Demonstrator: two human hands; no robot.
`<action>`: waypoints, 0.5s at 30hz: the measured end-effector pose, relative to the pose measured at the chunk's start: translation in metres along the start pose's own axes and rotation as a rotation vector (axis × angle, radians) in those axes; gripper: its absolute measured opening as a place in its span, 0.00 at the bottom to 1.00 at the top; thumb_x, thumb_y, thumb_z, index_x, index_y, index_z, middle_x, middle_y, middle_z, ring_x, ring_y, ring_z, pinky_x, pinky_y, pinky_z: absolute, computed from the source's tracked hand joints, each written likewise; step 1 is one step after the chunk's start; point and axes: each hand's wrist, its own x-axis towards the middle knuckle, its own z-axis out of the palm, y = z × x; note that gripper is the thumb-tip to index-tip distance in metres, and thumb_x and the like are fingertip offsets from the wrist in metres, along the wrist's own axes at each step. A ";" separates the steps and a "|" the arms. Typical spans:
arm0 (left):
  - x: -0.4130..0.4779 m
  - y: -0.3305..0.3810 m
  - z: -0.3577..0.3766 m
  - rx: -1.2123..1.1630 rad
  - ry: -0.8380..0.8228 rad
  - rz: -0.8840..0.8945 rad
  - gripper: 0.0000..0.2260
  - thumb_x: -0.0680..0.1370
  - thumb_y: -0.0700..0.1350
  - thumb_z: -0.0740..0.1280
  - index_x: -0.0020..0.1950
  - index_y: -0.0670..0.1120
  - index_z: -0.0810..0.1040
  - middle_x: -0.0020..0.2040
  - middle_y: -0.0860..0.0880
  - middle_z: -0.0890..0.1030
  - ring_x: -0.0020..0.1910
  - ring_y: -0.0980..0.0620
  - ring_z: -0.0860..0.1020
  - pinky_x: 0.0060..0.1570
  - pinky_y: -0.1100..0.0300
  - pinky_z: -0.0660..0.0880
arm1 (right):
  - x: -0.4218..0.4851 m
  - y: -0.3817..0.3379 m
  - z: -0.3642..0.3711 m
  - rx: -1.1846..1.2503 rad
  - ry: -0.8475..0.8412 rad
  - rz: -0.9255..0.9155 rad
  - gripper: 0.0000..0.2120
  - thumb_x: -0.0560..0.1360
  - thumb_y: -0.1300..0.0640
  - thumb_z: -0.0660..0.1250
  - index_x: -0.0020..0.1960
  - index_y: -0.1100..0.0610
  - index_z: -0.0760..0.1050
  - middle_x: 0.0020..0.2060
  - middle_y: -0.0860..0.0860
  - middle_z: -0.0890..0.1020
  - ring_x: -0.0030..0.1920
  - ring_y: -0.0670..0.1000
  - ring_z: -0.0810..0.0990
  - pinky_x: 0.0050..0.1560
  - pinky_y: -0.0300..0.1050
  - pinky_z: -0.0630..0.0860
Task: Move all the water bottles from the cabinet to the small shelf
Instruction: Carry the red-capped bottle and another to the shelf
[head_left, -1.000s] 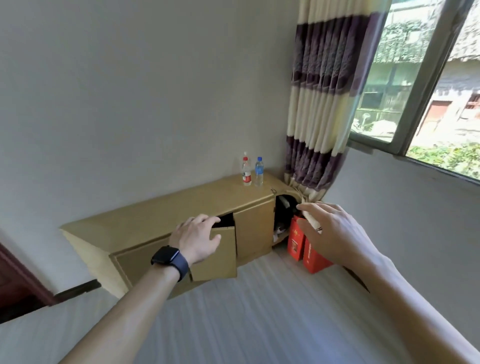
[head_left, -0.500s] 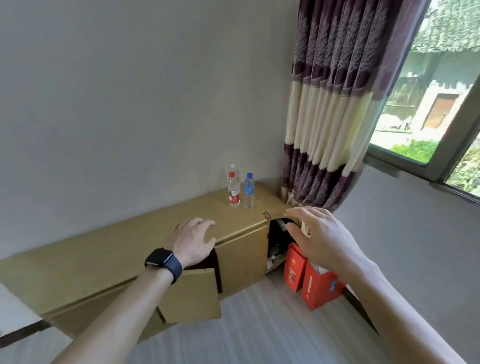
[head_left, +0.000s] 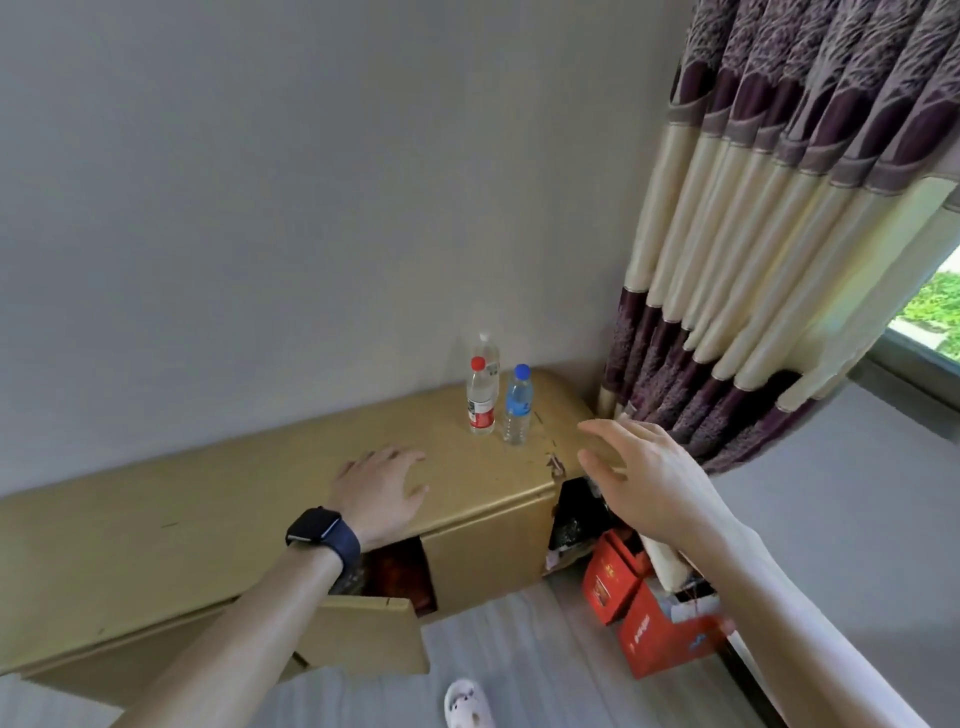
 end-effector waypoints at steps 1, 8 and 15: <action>0.017 -0.005 0.004 -0.014 -0.017 -0.006 0.21 0.79 0.57 0.61 0.72 0.57 0.67 0.71 0.53 0.71 0.68 0.49 0.71 0.65 0.51 0.69 | 0.018 0.004 0.005 0.007 -0.013 -0.002 0.16 0.80 0.45 0.61 0.68 0.42 0.70 0.65 0.41 0.76 0.69 0.49 0.69 0.64 0.51 0.72; 0.148 -0.030 0.033 -0.133 -0.131 -0.092 0.22 0.78 0.57 0.60 0.72 0.58 0.66 0.71 0.52 0.70 0.67 0.47 0.71 0.64 0.50 0.69 | 0.133 0.037 0.038 0.012 -0.103 0.026 0.18 0.80 0.46 0.62 0.69 0.45 0.72 0.62 0.44 0.78 0.66 0.51 0.72 0.62 0.48 0.71; 0.233 -0.025 0.063 -0.268 -0.204 -0.165 0.22 0.77 0.56 0.62 0.72 0.57 0.67 0.69 0.52 0.72 0.67 0.47 0.71 0.64 0.51 0.67 | 0.232 0.078 0.078 0.068 -0.220 0.080 0.20 0.78 0.44 0.63 0.70 0.45 0.71 0.65 0.46 0.77 0.66 0.50 0.73 0.64 0.48 0.71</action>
